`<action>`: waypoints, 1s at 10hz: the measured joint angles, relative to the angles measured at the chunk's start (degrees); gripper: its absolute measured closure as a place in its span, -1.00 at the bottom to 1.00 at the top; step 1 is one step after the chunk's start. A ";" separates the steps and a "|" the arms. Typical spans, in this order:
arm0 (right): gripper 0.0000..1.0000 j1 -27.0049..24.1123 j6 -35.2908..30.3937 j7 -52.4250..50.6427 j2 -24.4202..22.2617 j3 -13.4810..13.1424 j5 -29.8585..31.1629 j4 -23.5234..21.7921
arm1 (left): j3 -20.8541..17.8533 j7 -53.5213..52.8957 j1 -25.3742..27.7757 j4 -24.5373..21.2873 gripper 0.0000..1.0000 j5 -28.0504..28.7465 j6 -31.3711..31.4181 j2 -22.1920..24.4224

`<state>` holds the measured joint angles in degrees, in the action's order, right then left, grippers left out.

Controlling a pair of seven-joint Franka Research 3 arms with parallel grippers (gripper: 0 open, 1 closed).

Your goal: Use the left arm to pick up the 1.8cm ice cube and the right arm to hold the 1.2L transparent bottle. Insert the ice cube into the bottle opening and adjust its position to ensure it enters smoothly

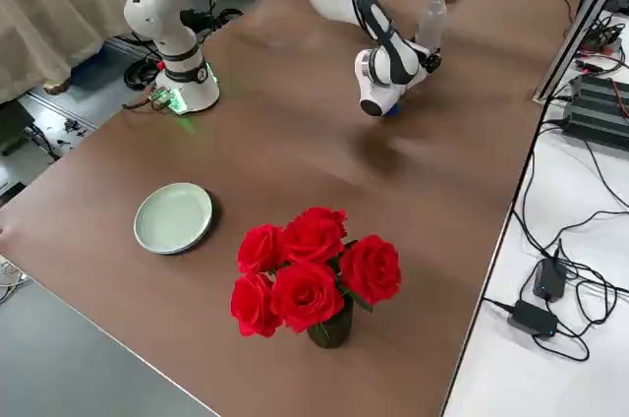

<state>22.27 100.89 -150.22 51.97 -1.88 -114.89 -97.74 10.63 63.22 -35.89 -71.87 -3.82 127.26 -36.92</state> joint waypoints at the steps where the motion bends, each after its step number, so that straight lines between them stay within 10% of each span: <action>1: -1.00 0.00 0.00 0.00 0.00 -0.02 -0.01 0.01 | 0.00 0.00 0.02 0.11 -0.09 0.00 0.13 0.01; 5: -1.00 -0.65 0.00 0.00 0.00 -0.57 -0.09 0.31 | -0.44 -3.55 2.15 0.47 -0.90 0.05 -5.92 1.78; 10: -1.00 -2.65 0.30 -0.20 0.14 -1.56 3.05 0.33 | -0.59 -16.14 11.18 -6.11 -1.00 0.11 -20.32 12.30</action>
<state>19.62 101.19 -150.42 52.11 -3.45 -111.84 -97.41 10.04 47.08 -24.72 -77.99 -3.71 106.95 -24.61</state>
